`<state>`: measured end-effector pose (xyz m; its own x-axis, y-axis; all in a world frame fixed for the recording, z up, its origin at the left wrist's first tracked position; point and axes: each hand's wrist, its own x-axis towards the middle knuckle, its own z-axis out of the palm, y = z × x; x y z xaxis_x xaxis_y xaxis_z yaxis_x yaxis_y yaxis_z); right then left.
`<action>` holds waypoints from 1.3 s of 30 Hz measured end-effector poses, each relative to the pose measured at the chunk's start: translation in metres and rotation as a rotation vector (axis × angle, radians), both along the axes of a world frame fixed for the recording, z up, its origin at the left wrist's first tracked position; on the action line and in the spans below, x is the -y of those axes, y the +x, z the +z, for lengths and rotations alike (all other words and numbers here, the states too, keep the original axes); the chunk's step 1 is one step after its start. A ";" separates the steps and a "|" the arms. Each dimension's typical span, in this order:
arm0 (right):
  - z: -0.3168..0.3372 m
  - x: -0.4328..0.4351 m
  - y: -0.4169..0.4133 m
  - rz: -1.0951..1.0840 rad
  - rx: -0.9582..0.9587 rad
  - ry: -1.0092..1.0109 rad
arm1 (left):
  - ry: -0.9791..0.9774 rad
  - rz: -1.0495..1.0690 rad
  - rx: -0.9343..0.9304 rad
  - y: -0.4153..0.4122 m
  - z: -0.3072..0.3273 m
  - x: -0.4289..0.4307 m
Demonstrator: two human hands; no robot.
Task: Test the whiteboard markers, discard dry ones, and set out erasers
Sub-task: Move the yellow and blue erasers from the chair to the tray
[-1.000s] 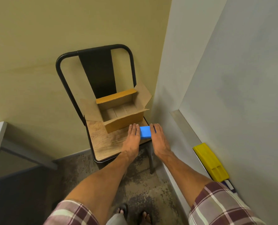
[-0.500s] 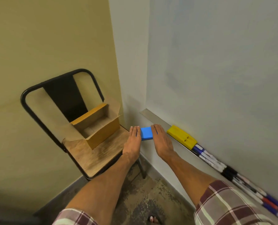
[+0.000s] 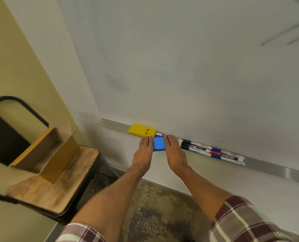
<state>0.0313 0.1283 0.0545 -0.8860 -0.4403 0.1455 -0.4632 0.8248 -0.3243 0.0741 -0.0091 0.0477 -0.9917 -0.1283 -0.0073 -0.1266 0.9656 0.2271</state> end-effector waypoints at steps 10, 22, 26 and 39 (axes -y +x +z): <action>0.005 -0.137 -0.020 -0.202 -0.005 -0.001 | 0.026 -0.226 -0.043 -0.045 0.009 -0.131; -0.005 -0.308 -0.033 -0.354 0.045 0.147 | 0.115 -0.358 -0.035 -0.077 -0.012 -0.300; -0.014 -0.349 -0.032 -0.375 0.080 0.157 | 0.132 -0.355 -0.024 -0.080 -0.025 -0.344; -0.037 -0.410 -0.043 -0.369 0.146 0.136 | 0.163 -0.298 0.004 -0.085 -0.040 -0.408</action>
<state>-0.0114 0.5379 0.0170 -0.9949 -0.0957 -0.0303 -0.0857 0.9666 -0.2416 -0.0105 0.3989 0.0077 -0.9853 0.1708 -0.0075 0.1550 0.9112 0.3817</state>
